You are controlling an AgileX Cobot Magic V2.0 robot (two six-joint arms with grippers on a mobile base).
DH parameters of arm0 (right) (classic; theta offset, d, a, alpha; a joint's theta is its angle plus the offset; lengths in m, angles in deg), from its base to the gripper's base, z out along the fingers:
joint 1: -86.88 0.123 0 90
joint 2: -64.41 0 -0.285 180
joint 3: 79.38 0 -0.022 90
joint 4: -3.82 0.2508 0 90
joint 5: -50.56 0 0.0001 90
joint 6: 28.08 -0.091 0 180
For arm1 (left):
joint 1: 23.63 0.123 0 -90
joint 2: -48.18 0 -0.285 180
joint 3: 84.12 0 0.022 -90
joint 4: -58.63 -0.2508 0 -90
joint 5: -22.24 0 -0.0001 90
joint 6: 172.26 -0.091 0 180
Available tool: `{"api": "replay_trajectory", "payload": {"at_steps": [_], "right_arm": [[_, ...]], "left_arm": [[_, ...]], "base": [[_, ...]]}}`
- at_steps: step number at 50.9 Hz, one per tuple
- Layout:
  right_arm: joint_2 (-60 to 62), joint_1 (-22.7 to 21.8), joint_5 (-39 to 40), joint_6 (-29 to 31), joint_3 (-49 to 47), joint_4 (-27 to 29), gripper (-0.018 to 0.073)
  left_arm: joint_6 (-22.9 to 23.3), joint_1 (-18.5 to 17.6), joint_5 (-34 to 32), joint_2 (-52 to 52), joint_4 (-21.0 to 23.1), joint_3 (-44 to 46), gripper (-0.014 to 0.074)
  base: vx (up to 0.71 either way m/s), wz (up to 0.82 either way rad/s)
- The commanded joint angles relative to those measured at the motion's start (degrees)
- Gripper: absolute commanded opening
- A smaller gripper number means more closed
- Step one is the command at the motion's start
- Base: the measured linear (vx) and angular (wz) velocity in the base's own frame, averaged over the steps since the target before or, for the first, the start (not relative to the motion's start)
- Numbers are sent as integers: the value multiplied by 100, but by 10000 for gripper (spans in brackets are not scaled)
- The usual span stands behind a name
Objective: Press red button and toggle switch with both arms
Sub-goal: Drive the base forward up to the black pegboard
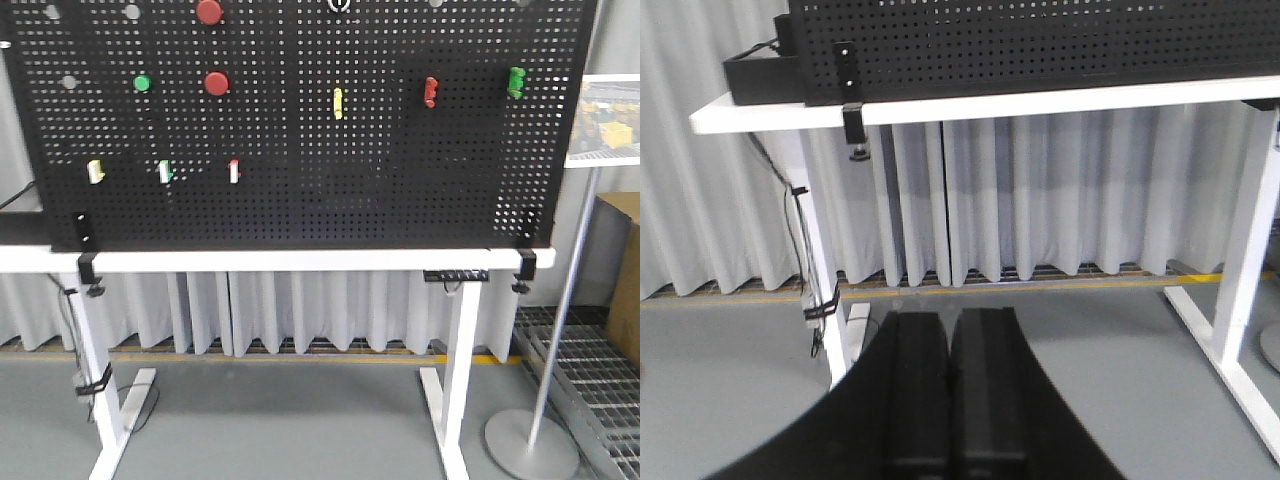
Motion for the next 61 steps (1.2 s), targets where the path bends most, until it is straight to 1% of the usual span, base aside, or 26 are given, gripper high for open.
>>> {"api": "replay_trajectory", "payload": {"at_steps": [1, 32, 61], "right_arm": [[92, -28, 472, 47, 63, -14, 0], [92, -28, 481, 47, 63, -14, 0], [92, -28, 481, 47, 63, -14, 0]], "left_arm": [[10, -9, -455, -82, 52, -193, 1], [10, -9, -455, -82, 52, -193, 1], [10, -9, -455, -82, 52, -193, 1]], "base": [[46, -1], [40, 2], [25, -2]]}}
